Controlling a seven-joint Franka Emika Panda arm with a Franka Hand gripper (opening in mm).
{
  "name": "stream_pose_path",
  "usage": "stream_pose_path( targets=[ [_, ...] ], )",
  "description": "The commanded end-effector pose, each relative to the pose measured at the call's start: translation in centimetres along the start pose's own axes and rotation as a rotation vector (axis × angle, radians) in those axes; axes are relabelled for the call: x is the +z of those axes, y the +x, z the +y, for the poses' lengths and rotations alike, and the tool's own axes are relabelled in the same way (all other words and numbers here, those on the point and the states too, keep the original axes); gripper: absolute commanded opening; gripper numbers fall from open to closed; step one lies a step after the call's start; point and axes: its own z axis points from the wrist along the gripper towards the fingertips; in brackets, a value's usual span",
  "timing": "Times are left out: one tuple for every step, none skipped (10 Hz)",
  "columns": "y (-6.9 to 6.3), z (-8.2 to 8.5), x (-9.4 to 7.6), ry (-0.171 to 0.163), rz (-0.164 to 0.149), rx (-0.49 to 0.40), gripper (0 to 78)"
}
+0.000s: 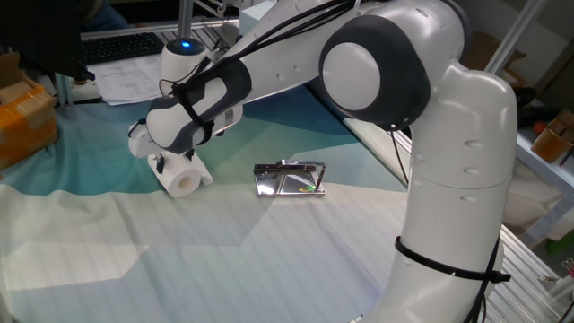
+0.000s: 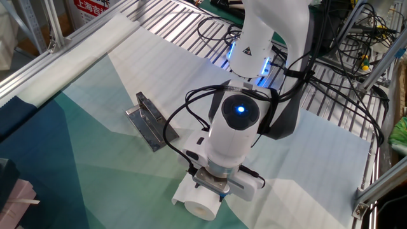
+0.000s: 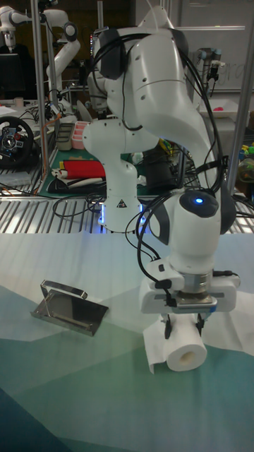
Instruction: Put the toilet paper on its holder
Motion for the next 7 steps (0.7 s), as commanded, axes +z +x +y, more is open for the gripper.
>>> stream_pose_path(
  targets=[
    [0.6,1.1,-5.6,0.015,0.042,0.235,1.3],
    [0.7,1.1,-5.9,0.016,0.041,0.248,1.3],
    [0.7,1.0,-6.1,0.017,0.041,0.258,1.3],
    [0.7,1.0,-6.3,0.018,0.041,0.271,1.3],
    [0.8,1.0,-6.7,0.019,0.041,0.32,1.3],
    [0.8,0.9,-6.9,0.019,0.04,0.37,1.3],
    [0.9,0.9,-7.2,0.021,0.041,0.418,1.3]
  ],
)
